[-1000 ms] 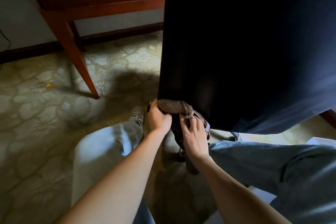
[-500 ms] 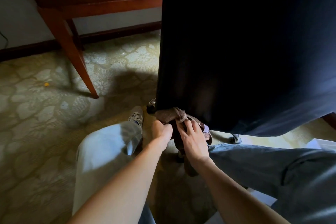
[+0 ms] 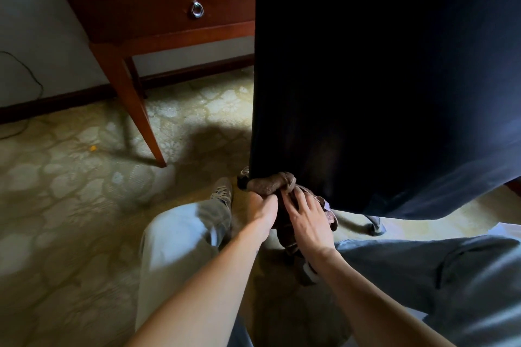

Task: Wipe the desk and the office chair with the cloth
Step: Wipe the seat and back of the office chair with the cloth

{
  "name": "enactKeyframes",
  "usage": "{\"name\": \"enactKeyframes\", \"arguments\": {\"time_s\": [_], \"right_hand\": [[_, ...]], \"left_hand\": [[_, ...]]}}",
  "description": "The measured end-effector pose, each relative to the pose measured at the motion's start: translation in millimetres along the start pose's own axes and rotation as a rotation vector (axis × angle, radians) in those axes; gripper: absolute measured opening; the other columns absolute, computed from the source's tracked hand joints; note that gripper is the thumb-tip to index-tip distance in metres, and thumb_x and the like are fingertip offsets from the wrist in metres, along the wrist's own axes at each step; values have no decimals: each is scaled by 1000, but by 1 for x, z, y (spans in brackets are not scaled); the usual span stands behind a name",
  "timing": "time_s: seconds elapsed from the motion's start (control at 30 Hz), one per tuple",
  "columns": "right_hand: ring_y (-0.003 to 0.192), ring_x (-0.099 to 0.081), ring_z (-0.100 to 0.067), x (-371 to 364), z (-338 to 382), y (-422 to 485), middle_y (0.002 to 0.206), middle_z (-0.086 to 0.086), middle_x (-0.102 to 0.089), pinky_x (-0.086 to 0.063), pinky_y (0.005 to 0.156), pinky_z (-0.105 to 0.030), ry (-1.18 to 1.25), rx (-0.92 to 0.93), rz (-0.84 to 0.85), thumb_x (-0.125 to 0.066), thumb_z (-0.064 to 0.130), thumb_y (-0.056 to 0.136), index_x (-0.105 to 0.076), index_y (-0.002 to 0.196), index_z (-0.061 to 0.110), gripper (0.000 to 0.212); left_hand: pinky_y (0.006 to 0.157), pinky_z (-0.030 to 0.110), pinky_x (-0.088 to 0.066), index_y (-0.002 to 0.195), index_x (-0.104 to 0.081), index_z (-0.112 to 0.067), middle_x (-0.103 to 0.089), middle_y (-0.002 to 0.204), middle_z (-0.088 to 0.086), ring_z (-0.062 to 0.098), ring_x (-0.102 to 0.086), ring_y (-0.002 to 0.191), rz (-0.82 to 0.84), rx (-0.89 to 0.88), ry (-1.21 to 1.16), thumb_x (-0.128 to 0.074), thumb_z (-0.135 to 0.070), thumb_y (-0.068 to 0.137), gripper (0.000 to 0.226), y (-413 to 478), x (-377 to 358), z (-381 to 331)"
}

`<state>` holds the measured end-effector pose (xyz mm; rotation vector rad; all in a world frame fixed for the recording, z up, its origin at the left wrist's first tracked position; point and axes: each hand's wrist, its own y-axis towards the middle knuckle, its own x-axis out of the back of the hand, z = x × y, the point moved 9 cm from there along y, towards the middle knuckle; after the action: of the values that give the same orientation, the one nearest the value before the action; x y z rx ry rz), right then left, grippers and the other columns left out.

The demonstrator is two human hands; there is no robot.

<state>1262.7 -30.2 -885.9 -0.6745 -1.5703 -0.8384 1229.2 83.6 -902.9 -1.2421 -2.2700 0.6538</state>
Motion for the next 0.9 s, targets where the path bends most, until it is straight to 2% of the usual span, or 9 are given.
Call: {"name": "enactKeyframes", "arguments": {"time_s": [0.17, 0.27, 0.37, 0.5, 0.57, 0.67, 0.73, 0.83, 0.9], "right_hand": [[126, -59, -34, 15, 0, -6, 139, -20, -58, -47, 103, -46, 81, -64, -50, -87, 6, 58, -57, 140, 8, 86], [135, -51, -33, 30, -1, -7, 148, -19, -50, -39, 110, -45, 135, -82, -121, -81, 5, 69, -44, 149, 8, 88], [132, -54, -33, 57, -2, -6, 146, -19, -52, -37, 107, -42, 158, -90, -186, -83, 4, 68, -48, 147, 7, 87], [133, -53, -32, 77, -4, -4, 149, -17, -49, -51, 102, -43, 240, -80, -206, -82, 9, 72, -38, 152, 10, 91], [139, -46, -30, 82, -4, -1, 155, -16, -42, -45, 109, -41, 266, -74, -222, -75, 10, 81, -25, 156, 13, 90], [142, -43, -29, 100, -5, -5, 157, -15, -38, -37, 112, -38, 290, -72, -281, -65, 15, 90, -20, 157, 13, 80], [141, -44, -28, 117, -4, -4, 156, -16, -40, -46, 108, -41, 290, -54, -324, -58, 20, 93, -23, 155, 11, 72], [137, -49, -29, 147, -11, -1, 152, -17, -45, -47, 104, -39, 282, -23, -390, -75, 19, 85, -34, 152, 8, 79], [139, -47, -29, 162, -14, 0, 153, -17, -44, -48, 104, -40, 269, -10, -425, -76, 21, 86, -36, 152, 9, 78]], "left_hand": [[107, 34, -36, 154, -24, -9, -35, 158, 12, 30, -41, 140, -44, -53, -54, -45, -25, 105, 55, -16, 3, -14], [90, 30, -38, 133, -40, -7, -51, 138, 17, 29, -53, 116, -100, -123, -56, -48, -20, 103, 34, -26, 2, -26], [86, 33, -43, 116, -44, -12, -56, 121, 12, 25, -53, 98, -116, -196, -61, -52, -18, 98, 21, -37, 2, -35], [96, 39, -47, 114, -48, -22, -55, 122, 6, 25, -55, 105, -164, -326, -51, -54, -13, 94, 23, -54, 10, -58], [101, 38, -45, 120, -52, -20, -56, 126, 5, 25, -54, 112, -179, -391, -12, -55, -9, 92, 31, -59, 11, -67], [108, 40, -41, 127, -54, -18, -53, 128, 3, 23, -51, 119, -224, -502, 25, -56, -4, 88, 41, -75, 14, -80], [105, 32, -42, 130, -53, -19, -52, 126, -2, 16, -52, 116, -221, -551, -4, -56, -3, 90, 43, -89, 14, -90], [99, 21, -41, 131, -54, -16, -56, 124, -4, 7, -51, 109, -211, -634, -46, -55, 2, 90, 45, -110, 15, -111], [93, 7, -37, 130, -54, -14, -56, 120, -6, 4, -51, 108, -220, -683, -72, -54, 5, 89, 46, -120, 17, -123]]}}
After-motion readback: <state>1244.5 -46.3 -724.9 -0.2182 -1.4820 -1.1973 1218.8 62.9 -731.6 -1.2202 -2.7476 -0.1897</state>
